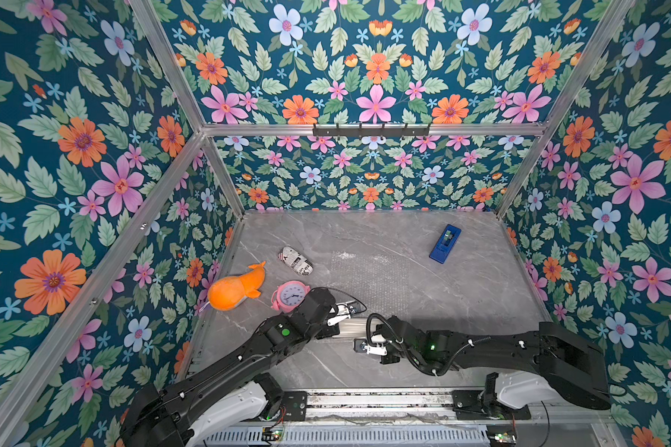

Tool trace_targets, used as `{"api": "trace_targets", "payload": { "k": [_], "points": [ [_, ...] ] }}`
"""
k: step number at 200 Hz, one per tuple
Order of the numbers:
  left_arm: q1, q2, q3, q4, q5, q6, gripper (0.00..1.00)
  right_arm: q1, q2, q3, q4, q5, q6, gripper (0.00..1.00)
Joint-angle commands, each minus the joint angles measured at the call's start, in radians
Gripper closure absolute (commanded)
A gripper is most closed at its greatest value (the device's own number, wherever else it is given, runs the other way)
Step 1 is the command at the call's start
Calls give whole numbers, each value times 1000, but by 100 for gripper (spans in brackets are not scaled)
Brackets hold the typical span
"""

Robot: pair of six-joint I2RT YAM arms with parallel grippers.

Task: Wrap vases in bubble wrap
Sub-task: Wrap the vase in bubble wrap.

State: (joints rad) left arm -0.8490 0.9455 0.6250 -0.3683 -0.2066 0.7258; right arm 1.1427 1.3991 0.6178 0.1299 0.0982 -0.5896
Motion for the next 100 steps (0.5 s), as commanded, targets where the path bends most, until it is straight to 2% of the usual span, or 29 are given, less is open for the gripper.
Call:
{"api": "trace_targets", "payload": {
  "k": [1, 62, 100],
  "points": [
    [-1, -2, 7, 9, 26, 26, 13, -34, -15, 17, -46, -62, 22, 100],
    [-40, 3, 11, 60, 42, 64, 16, -174, -7, 101, -143, -213, 27, 100],
    [-72, 11, -64, 152, 51, 174, 15, -259, 32, 160, -194, -308, 1, 100]
  ]
}}
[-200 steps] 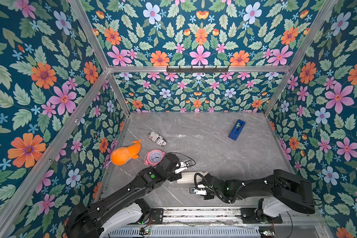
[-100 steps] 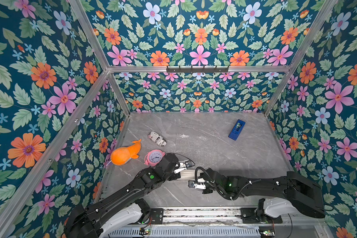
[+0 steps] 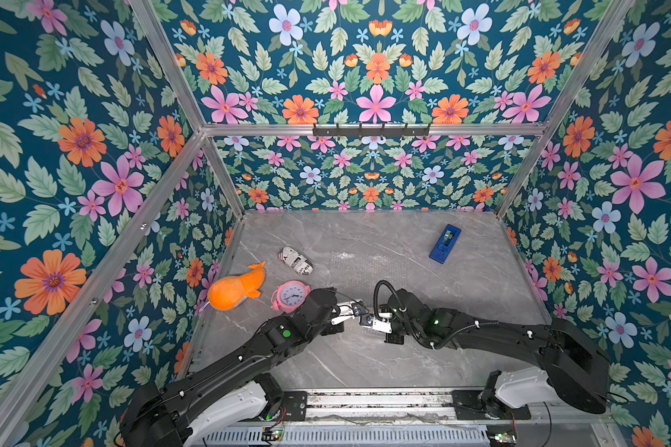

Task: Wrap vases in bubble wrap
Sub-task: Wrap the vase in bubble wrap.

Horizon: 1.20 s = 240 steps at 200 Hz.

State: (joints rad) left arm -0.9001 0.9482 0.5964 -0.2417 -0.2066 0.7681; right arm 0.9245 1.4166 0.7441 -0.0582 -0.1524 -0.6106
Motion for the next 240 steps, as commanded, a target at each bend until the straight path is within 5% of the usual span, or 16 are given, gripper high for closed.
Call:
{"api": "trace_targets", "payload": {
  "k": [1, 54, 128, 240],
  "points": [
    [-21, 9, -37, 28, 51, 134, 15, -42, 15, 35, -8, -60, 22, 100],
    [-23, -3, -97, 163, 9, 235, 15, -134, 76, 115, -8, -157, -26, 100],
    [-25, -122, -98, 93, 44, 141, 13, -147, 177, 257, -95, -240, -91, 100],
    [-49, 10, -55, 88, 60, 94, 15, -263, 408, 437, -86, -289, -73, 100]
  ]
}}
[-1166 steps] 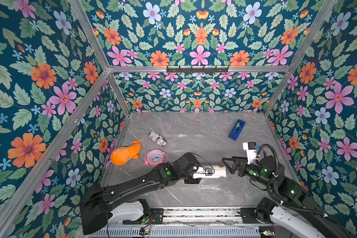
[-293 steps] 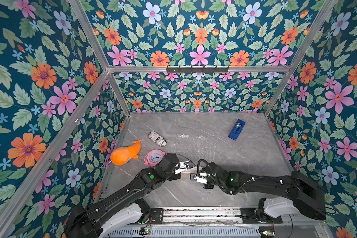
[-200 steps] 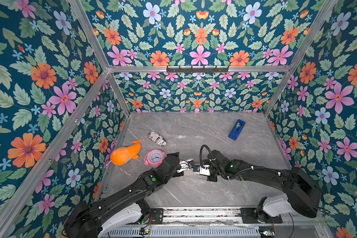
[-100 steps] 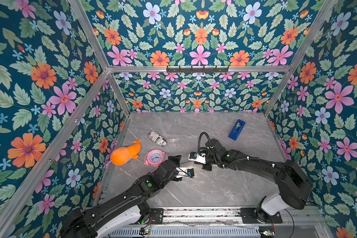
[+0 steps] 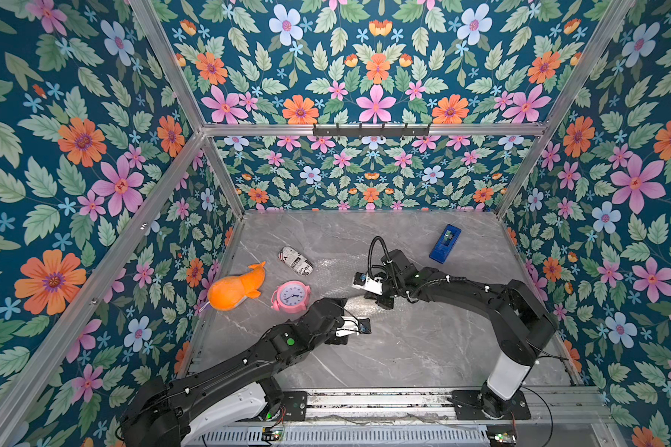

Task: Wrap vases in bubble wrap
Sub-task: Wrap the vase in bubble wrap.

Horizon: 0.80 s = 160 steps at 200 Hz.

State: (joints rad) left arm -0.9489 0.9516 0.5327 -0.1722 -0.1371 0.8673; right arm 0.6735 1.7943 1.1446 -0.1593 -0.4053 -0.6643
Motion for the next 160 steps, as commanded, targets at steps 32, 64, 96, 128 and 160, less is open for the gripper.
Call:
{"api": "trace_targets", "payload": {
  "k": [32, 64, 96, 128, 160],
  "points": [
    [-2, 21, -4, 44, -1, -13, 14, -21, 92, 94, -5, -23, -37, 100],
    [-2, 91, 1, 82, 6, -6, 13, -21, 166, 159, -72, 4, -38, 100],
    [-2, 198, 19, 112, -3, 31, 12, -21, 177, 159, -120, 61, -26, 100],
    [1, 271, 14, 167, -5, 76, 12, -20, 163, 140, -157, 108, -12, 100],
    [15, 332, -3, 236, -17, 113, 13, -20, 171, 146, -192, 95, -17, 100]
  ]
}}
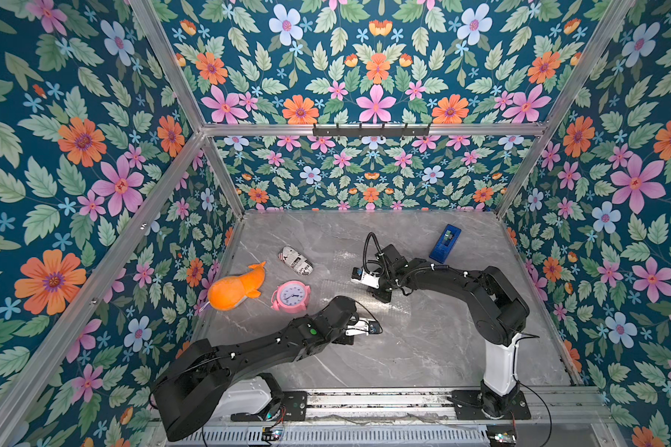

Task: Wrap vases in bubble wrap
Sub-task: Wrap the vase in bubble wrap.

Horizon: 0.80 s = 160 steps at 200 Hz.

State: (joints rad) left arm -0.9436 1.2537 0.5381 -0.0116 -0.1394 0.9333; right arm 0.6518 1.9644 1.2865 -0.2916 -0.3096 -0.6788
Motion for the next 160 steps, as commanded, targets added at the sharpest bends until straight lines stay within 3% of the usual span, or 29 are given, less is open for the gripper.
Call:
{"api": "trace_targets", "payload": {
  "k": [1, 64, 160],
  "points": [
    [11, 31, -10, 77, -15, 49, 13, 2, 1, 4, -60, -1, -2, 100],
    [103, 71, -34, 280, 1, 201, 11, 3, 6, -1, -82, -43, -30, 100],
    [149, 205, -44, 318, 68, 467, 15, 3, 19, 23, -181, -98, -100, 100]
  ]
}}
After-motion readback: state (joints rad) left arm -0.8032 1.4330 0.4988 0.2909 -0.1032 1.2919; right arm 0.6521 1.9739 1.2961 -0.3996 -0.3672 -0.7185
